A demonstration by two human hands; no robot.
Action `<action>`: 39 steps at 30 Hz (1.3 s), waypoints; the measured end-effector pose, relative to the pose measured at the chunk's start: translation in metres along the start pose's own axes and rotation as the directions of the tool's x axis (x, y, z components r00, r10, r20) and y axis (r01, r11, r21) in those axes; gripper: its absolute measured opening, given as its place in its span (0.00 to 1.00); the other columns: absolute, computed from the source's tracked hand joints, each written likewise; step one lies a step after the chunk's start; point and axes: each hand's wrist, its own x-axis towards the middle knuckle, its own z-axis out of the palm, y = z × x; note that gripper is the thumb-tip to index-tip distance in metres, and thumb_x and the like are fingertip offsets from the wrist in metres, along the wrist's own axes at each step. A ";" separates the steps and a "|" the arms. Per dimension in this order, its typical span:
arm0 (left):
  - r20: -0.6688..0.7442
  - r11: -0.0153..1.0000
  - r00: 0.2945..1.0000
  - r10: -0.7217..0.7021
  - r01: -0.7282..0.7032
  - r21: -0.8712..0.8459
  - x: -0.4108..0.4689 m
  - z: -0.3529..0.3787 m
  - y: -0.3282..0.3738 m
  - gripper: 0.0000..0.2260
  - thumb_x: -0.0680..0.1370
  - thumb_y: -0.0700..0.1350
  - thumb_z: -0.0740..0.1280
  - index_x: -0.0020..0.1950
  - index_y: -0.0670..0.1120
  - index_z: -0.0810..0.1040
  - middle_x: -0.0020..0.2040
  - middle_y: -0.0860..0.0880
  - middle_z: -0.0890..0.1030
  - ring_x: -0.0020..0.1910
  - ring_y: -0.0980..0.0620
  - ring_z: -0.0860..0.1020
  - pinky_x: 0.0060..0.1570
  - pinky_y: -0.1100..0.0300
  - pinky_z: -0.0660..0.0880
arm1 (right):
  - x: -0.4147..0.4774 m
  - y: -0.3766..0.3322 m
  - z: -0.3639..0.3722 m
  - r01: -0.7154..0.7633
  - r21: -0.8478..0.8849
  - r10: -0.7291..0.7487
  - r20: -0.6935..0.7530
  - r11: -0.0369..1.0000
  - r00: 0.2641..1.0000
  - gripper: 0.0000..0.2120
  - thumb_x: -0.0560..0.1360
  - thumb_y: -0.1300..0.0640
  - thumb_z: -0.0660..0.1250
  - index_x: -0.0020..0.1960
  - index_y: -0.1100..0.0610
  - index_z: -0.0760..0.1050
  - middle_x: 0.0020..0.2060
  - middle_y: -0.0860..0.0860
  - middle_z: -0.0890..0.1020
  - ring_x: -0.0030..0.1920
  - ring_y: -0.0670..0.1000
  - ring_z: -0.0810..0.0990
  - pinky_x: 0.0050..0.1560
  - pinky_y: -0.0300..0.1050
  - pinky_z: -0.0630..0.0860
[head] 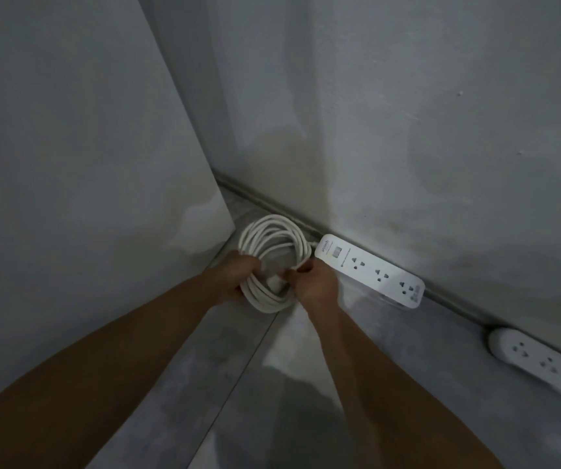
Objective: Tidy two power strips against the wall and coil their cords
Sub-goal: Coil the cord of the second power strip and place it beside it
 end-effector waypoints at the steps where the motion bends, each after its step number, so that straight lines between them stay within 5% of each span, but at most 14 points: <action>1: 0.036 1.000 0.999 0.004 -0.003 -0.024 0.001 0.001 -0.001 0.10 0.71 0.35 0.65 0.51 0.36 0.79 0.47 0.35 0.80 0.47 0.38 0.81 0.46 0.49 0.79 | 0.002 0.001 -0.001 0.003 -0.007 -0.002 0.015 1.000 1.000 0.13 0.66 0.50 0.77 0.39 0.55 0.75 0.34 0.49 0.79 0.40 0.51 0.79 0.41 0.43 0.71; 5: 0.226 0.995 0.974 -0.015 0.036 -0.089 -0.002 0.002 -0.008 0.05 0.73 0.40 0.64 0.39 0.43 0.78 0.34 0.46 0.81 0.33 0.50 0.82 0.32 0.62 0.78 | 0.005 0.000 -0.002 -0.038 -0.074 0.045 0.092 0.997 0.995 0.18 0.66 0.45 0.75 0.48 0.55 0.80 0.45 0.53 0.84 0.49 0.55 0.81 0.55 0.52 0.77; 8: 0.171 0.987 0.985 -0.023 0.049 -0.150 -0.002 0.005 -0.013 0.04 0.75 0.39 0.62 0.43 0.42 0.76 0.29 0.48 0.80 0.29 0.52 0.81 0.30 0.62 0.76 | 0.003 -0.004 -0.007 -0.070 -0.138 0.092 0.157 0.988 0.983 0.23 0.68 0.44 0.73 0.57 0.57 0.79 0.53 0.55 0.82 0.55 0.56 0.80 0.59 0.54 0.75; 12: 0.052 0.979 0.999 0.008 0.003 -0.204 0.000 0.011 -0.011 0.27 0.77 0.39 0.65 0.72 0.40 0.57 0.52 0.38 0.78 0.41 0.45 0.80 0.38 0.52 0.78 | -0.010 -0.005 -0.023 0.185 -0.216 -0.100 0.353 0.959 0.930 0.18 0.75 0.43 0.64 0.56 0.55 0.81 0.53 0.56 0.82 0.58 0.57 0.78 0.62 0.55 0.71; 15: 0.054 0.983 0.998 0.022 -0.011 -0.184 0.003 0.009 -0.006 0.29 0.76 0.38 0.66 0.74 0.37 0.57 0.62 0.33 0.75 0.53 0.38 0.80 0.50 0.44 0.77 | -0.039 0.020 -0.023 0.506 -0.504 -0.302 0.432 0.700 0.850 0.31 0.68 0.33 0.64 0.65 0.48 0.73 0.62 0.51 0.76 0.64 0.57 0.68 0.66 0.54 0.64; 17: 0.135 0.984 0.991 -0.017 0.041 -0.172 -0.002 0.007 -0.003 0.20 0.77 0.39 0.64 0.67 0.36 0.68 0.54 0.35 0.79 0.47 0.41 0.82 0.48 0.49 0.79 | -0.058 0.041 -0.012 0.570 -0.615 -0.359 0.443 0.545 0.821 0.42 0.64 0.33 0.66 0.72 0.51 0.64 0.70 0.51 0.68 0.71 0.58 0.60 0.71 0.58 0.58; 20: 0.384 0.970 0.922 -0.052 0.138 -0.200 -0.017 0.000 0.000 0.11 0.76 0.43 0.60 0.50 0.40 0.78 0.44 0.41 0.81 0.40 0.46 0.82 0.40 0.58 0.79 | -0.057 0.042 0.000 0.529 -0.598 -0.477 0.262 0.602 0.839 0.26 0.71 0.52 0.69 0.67 0.56 0.71 0.63 0.52 0.75 0.68 0.59 0.64 0.66 0.53 0.68; 23: 0.410 0.934 0.912 -0.002 0.148 -0.324 -0.021 -0.006 0.003 0.08 0.74 0.41 0.53 0.41 0.42 0.71 0.33 0.44 0.74 0.34 0.47 0.73 0.39 0.57 0.71 | -0.051 0.038 -0.007 0.520 -0.539 -0.497 0.203 0.662 0.844 0.15 0.70 0.57 0.67 0.56 0.55 0.76 0.54 0.50 0.79 0.63 0.56 0.67 0.53 0.48 0.75; 25: 0.293 0.936 0.956 0.025 0.081 -0.344 -0.018 -0.003 -0.002 0.06 0.73 0.35 0.53 0.43 0.43 0.67 0.29 0.45 0.68 0.28 0.50 0.66 0.33 0.59 0.67 | -0.050 0.044 -0.018 0.517 -0.566 -0.530 0.159 0.642 0.833 0.12 0.67 0.59 0.67 0.51 0.56 0.77 0.51 0.51 0.80 0.61 0.56 0.71 0.51 0.49 0.75; 28: 0.130 0.986 0.978 0.161 -0.153 -0.071 -0.008 0.003 -0.022 0.25 0.76 0.30 0.62 0.70 0.40 0.57 0.47 0.41 0.75 0.40 0.47 0.76 0.42 0.52 0.78 | -0.043 0.047 -0.027 0.477 -0.716 -0.537 0.168 0.510 0.827 0.14 0.68 0.57 0.64 0.54 0.54 0.76 0.51 0.51 0.80 0.55 0.56 0.75 0.55 0.50 0.71; 30: 0.074 0.925 0.946 0.315 -0.323 0.200 -0.003 0.003 -0.035 0.39 0.74 0.32 0.68 0.75 0.43 0.44 0.55 0.44 0.75 0.49 0.46 0.78 0.54 0.45 0.78 | -0.037 0.043 -0.023 0.425 -0.775 -0.496 0.167 0.467 0.852 0.16 0.70 0.57 0.61 0.57 0.54 0.74 0.54 0.51 0.79 0.53 0.56 0.74 0.55 0.50 0.68; 33: 0.060 0.788 0.845 0.531 -0.519 0.332 -0.001 0.001 -0.041 0.46 0.71 0.40 0.73 0.75 0.41 0.42 0.60 0.46 0.77 0.57 0.46 0.79 0.61 0.45 0.75 | -0.034 0.037 -0.011 0.333 -0.837 -0.437 0.128 0.434 0.890 0.19 0.70 0.55 0.63 0.61 0.55 0.71 0.56 0.52 0.74 0.52 0.57 0.72 0.52 0.53 0.66; 37: 0.118 0.779 0.820 0.561 -0.571 0.260 -0.005 -0.008 -0.042 0.40 0.70 0.39 0.73 0.73 0.60 0.55 0.47 0.52 0.79 0.40 0.60 0.80 0.38 0.56 0.78 | -0.030 0.032 -0.002 0.249 -0.854 -0.360 0.079 0.456 0.929 0.21 0.72 0.53 0.63 0.64 0.55 0.68 0.59 0.52 0.71 0.52 0.57 0.72 0.51 0.54 0.66; 39: 0.141 0.782 0.828 0.544 -0.560 0.274 -0.011 -0.010 -0.042 0.40 0.71 0.34 0.72 0.71 0.57 0.52 0.44 0.52 0.78 0.33 0.64 0.79 0.32 0.67 0.76 | -0.029 0.029 0.001 0.226 -0.846 -0.331 0.062 0.483 0.941 0.21 0.71 0.54 0.63 0.64 0.56 0.68 0.59 0.52 0.70 0.52 0.57 0.73 0.50 0.54 0.65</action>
